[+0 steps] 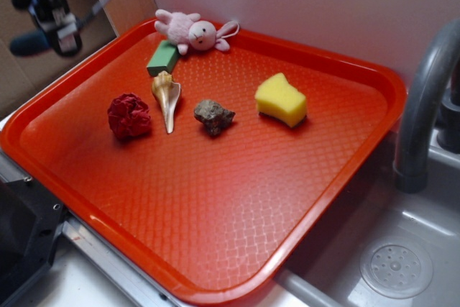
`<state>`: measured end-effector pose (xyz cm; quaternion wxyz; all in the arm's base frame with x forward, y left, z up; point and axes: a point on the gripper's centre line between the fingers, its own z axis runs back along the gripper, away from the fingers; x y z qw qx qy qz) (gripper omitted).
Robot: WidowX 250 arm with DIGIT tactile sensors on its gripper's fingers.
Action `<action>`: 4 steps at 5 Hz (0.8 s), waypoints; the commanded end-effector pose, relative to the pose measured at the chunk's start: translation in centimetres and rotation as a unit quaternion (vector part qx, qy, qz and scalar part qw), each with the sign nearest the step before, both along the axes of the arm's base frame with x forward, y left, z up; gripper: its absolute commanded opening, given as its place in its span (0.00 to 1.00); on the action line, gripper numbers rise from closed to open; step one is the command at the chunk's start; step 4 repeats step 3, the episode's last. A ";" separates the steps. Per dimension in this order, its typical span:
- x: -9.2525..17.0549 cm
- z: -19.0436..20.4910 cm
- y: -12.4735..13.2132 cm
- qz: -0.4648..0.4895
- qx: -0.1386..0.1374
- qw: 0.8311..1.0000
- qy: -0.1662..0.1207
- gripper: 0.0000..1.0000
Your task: Grab the plastic pickle.
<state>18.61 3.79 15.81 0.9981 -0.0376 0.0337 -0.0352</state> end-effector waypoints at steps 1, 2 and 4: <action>0.2 7.6 -2.2 0.077 -0.031 0.995 -0.047 0.00; -0.3 9.7 -2.8 0.096 -0.045 0.992 -0.072 0.00; -0.5 9.6 -3.0 0.111 -0.039 0.990 -0.074 0.00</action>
